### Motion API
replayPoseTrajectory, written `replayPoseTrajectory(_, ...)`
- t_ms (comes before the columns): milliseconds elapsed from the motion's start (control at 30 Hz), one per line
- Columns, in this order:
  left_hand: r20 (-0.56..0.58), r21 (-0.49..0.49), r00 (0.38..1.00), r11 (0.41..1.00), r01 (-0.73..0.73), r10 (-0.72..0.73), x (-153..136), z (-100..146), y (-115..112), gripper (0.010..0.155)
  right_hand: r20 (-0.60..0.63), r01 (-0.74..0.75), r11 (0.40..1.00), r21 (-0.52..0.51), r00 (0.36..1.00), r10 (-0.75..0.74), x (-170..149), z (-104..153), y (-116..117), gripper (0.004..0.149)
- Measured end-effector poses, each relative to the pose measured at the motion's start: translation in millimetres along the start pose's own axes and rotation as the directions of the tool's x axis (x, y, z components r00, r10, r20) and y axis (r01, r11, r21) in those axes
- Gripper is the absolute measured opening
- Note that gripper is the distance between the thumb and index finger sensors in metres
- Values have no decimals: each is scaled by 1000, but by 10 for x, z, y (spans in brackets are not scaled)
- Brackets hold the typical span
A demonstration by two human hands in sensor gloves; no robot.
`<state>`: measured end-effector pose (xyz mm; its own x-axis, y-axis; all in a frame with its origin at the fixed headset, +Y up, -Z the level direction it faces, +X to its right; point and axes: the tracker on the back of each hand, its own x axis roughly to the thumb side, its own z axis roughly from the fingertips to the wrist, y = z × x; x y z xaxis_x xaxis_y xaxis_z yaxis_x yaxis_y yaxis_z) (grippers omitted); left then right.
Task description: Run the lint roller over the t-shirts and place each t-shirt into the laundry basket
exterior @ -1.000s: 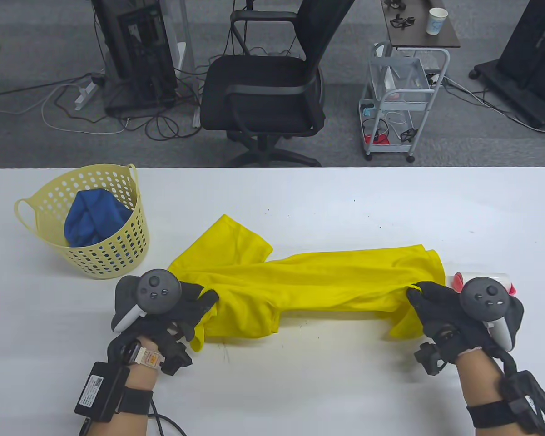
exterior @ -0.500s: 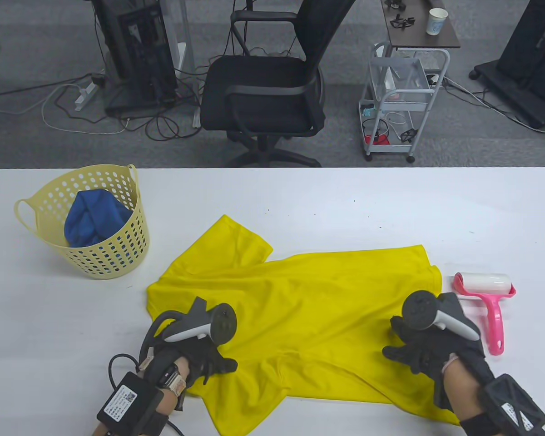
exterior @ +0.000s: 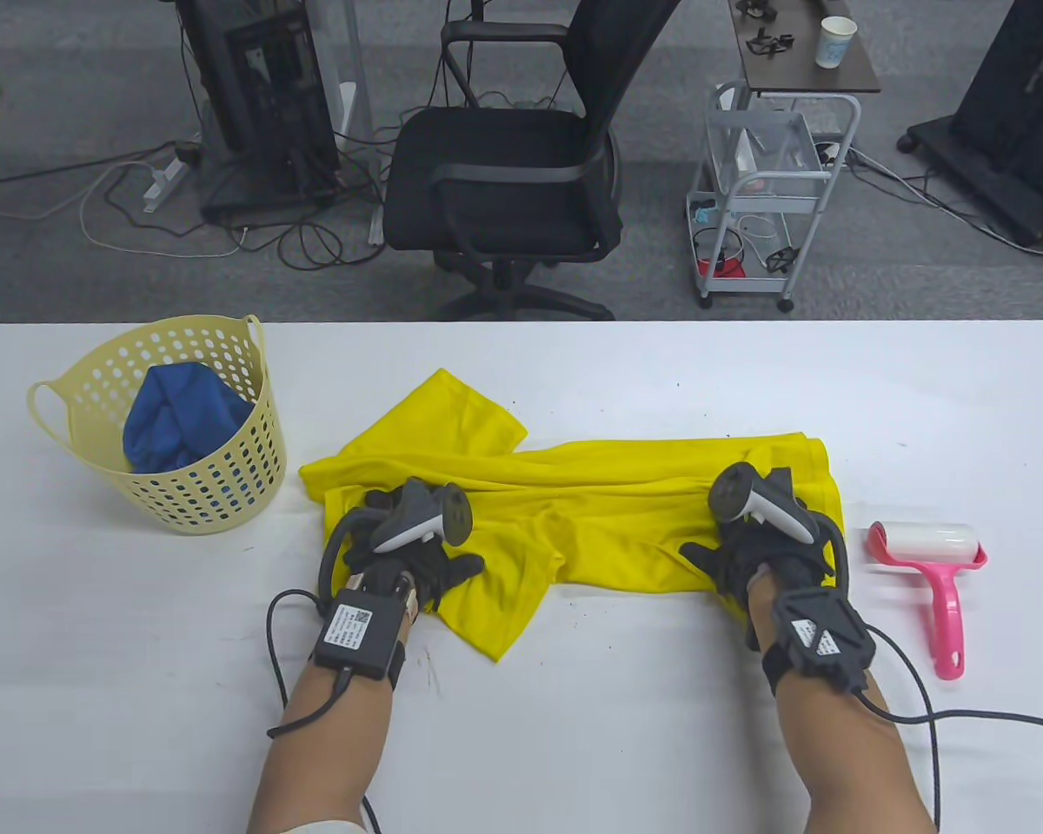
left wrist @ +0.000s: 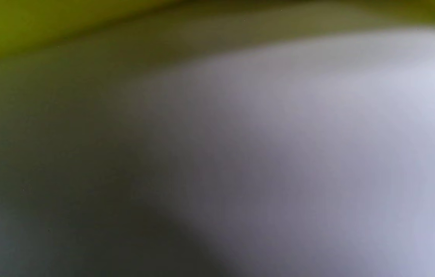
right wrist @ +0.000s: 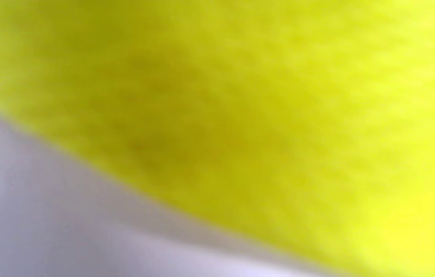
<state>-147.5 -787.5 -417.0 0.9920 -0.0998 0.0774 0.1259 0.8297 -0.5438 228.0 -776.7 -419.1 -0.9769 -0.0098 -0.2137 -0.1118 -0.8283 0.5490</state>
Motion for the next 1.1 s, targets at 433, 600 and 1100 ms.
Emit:
replayPoseTrajectory(433,223,-75,886,899,431,-406,92,914,-255,109,277,-162,987,16,949,151,-316,820,206,94)
replayPoseTrajectory(600,325,-5,777,821,571,-539,245,1407,-608,113,424,-228,973,18,884,199,-240,1331,497,79)
replayPoseTrajectory(1100,276,115,939,977,180,-205,-15,1504,-440,102,419,-208,978,10,889,185,-279,1312,603,77)
